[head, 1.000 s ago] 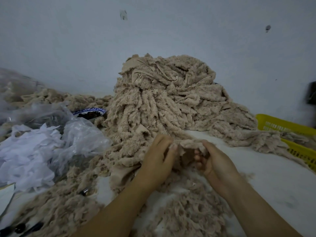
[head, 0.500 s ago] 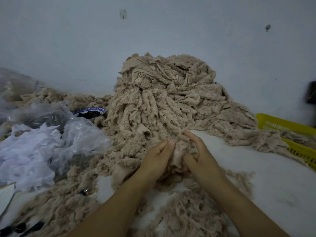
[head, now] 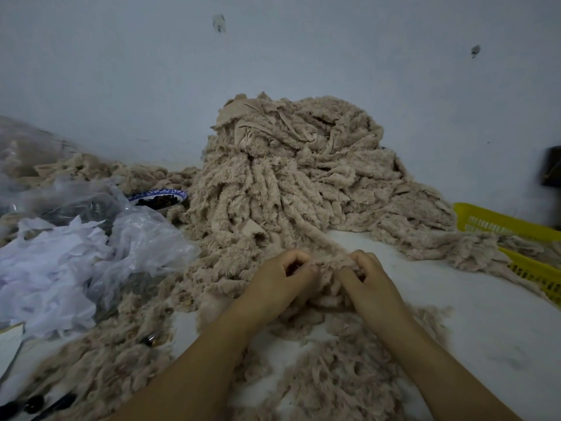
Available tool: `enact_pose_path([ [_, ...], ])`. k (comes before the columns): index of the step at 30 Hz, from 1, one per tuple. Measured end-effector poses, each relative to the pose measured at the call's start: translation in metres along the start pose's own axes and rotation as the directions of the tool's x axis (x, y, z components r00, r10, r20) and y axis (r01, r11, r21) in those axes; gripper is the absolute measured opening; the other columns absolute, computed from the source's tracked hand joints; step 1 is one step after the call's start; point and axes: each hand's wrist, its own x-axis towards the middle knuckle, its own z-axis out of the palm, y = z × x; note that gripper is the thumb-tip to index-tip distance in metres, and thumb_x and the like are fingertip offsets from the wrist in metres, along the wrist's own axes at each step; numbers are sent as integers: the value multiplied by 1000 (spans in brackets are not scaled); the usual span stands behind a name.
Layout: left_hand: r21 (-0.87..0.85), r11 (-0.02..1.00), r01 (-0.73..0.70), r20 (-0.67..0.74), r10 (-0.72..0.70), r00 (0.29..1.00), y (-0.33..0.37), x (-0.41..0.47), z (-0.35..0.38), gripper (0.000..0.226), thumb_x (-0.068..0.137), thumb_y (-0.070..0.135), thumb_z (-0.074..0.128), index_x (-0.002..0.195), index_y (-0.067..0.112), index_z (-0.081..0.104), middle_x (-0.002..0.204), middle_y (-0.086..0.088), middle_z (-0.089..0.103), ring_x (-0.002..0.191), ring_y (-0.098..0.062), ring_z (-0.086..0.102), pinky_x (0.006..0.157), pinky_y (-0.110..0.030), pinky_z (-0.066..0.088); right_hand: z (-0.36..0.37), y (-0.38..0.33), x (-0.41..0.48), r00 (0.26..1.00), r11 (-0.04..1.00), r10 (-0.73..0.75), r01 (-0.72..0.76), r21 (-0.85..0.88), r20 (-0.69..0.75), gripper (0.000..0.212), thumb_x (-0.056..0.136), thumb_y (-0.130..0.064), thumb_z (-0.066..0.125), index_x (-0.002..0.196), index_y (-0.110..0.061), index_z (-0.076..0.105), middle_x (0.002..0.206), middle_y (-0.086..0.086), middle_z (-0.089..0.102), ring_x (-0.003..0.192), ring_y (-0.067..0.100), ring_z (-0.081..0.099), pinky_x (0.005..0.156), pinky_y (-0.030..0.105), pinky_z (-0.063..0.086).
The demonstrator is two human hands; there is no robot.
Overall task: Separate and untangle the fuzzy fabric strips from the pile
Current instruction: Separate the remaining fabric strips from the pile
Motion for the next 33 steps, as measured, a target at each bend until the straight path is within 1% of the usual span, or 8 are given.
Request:
enact_pose_path([
  [4,-43,999,15,-33,-16,999,-1,0,4,27,100,31,57,74,24,60,60,7,55,53,-9,50,50,-17,41,2,-5,-1,995,968,73,-85,236,61,9,97,-29,50,100,-36,55,78,3,66,54,10,58,50,22,47],
  [8,-130,990,58,-15,-60,998,2,-3,4,39,103,37,49,71,15,54,57,0,51,49,-12,44,49,-20,40,4,-6,-5,990,947,101,-128,295,103,32,99,-33,49,69,-24,49,49,-7,49,40,11,45,49,35,41],
  [13,-165,983,84,-57,-95,994,-1,0,5,40,102,42,48,87,7,60,73,-13,56,66,-21,51,66,-36,43,4,-7,-4,991,954,109,-126,272,76,39,101,-41,48,78,-10,40,47,-4,39,40,13,36,41,25,33],
  [19,-244,967,74,-153,-113,982,2,7,4,40,103,43,45,72,25,63,72,6,60,68,-8,55,64,-20,44,8,-11,-4,997,976,64,-73,204,51,37,99,-43,46,75,-15,40,63,-5,39,53,11,38,57,31,31],
  [22,-169,980,102,-186,-133,973,1,10,3,47,102,48,43,87,6,59,82,-4,57,78,-16,54,76,-32,44,10,-15,-6,997,965,60,-68,254,39,34,96,-43,46,85,-11,48,72,2,48,65,17,48,63,35,37],
  [24,-124,986,110,-187,-132,973,0,9,2,50,99,54,46,71,12,51,70,1,49,69,-15,48,70,-33,40,7,-15,-6,995,953,98,-99,286,17,38,95,-41,46,92,-3,46,78,9,48,70,21,48,68,37,38],
  [29,-13,1000,23,-63,-24,998,0,2,-3,56,73,78,60,59,29,38,53,14,33,49,-8,32,47,-20,30,0,-10,-2,980,910,197,-169,379,-35,29,98,-29,46,81,-6,44,55,-7,40,46,9,36,43,22,33],
  [33,271,961,-46,-13,52,999,-6,2,-9,29,91,37,68,74,23,49,64,9,50,54,-6,41,52,-19,35,-7,-8,0,980,895,188,-140,424,-73,32,101,-23,45,72,-10,46,45,-9,46,38,4,43,39,15,36],
])
